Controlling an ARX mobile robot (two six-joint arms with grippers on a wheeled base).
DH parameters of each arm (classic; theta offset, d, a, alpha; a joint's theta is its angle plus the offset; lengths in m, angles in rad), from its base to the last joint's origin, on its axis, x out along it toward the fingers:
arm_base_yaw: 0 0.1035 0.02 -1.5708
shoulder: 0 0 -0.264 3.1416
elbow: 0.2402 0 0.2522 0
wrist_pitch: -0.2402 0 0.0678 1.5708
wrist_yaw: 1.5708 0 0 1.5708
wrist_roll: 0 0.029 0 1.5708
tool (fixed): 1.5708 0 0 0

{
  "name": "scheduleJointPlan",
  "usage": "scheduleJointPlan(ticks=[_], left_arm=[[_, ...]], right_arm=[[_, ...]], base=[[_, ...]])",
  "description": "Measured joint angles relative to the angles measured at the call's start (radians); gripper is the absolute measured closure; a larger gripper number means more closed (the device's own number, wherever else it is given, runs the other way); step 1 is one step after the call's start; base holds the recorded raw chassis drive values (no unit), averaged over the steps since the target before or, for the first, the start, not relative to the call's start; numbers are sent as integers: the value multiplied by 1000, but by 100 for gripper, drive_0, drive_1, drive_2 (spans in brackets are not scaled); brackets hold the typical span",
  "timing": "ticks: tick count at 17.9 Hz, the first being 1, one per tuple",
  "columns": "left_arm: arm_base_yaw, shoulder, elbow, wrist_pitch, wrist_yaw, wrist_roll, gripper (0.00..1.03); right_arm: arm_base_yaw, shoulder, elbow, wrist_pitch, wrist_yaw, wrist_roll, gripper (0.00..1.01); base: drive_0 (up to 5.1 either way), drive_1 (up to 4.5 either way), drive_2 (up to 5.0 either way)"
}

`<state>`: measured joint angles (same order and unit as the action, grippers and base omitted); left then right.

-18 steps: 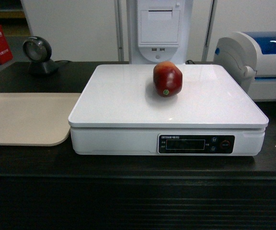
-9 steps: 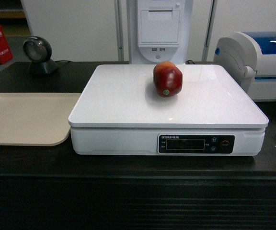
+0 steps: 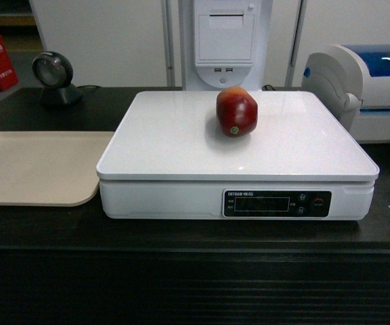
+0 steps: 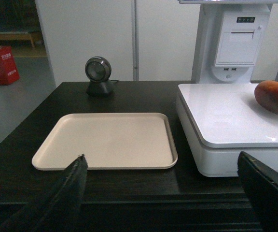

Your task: Place dark red mango on scale at checkout

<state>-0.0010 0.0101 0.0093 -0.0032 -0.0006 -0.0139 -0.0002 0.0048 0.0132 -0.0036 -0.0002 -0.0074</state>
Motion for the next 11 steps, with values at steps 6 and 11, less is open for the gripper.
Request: scheduleJointPlan(ticks=[6, 11], left_arm=[[0, 0, 0, 0, 0, 1, 5], [0, 0, 0, 0, 0, 1, 5]], right_arm=[[0, 0, 0, 0, 0, 0, 3], [0, 0, 0, 0, 0, 0, 3]], base=[[0, 0, 0], [0, 0, 0]])
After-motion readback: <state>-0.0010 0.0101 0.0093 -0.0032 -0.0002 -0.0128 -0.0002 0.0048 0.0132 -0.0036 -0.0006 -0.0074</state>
